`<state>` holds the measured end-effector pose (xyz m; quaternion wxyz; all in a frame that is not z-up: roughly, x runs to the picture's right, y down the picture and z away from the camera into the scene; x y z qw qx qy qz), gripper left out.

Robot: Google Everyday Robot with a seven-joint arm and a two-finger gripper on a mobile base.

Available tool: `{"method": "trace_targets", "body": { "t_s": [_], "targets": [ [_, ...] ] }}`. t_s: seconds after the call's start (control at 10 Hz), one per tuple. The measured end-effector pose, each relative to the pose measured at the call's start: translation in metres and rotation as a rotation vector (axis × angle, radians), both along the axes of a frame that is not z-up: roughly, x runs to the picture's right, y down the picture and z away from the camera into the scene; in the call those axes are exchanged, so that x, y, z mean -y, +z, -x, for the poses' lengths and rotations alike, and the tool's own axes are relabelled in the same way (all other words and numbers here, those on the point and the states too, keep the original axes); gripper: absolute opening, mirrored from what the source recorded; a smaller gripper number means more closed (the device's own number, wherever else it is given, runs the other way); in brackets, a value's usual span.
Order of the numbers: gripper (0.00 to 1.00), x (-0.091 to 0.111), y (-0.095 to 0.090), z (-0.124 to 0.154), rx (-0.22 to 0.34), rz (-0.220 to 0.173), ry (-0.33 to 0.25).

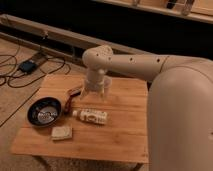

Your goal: Knock the bottle over

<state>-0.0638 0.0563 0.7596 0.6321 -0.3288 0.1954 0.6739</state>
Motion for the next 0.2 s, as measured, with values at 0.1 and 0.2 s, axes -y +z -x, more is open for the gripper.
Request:
{"method": "trace_targets", "body": {
  "t_s": [0.1,0.2],
  "targets": [
    [0.69,-0.0003,0.0003,0.0005,0.001,0.0,0.0],
    [0.69,0.0,0.0,0.0011,0.003,-0.001,-0.001]
  ]
}}
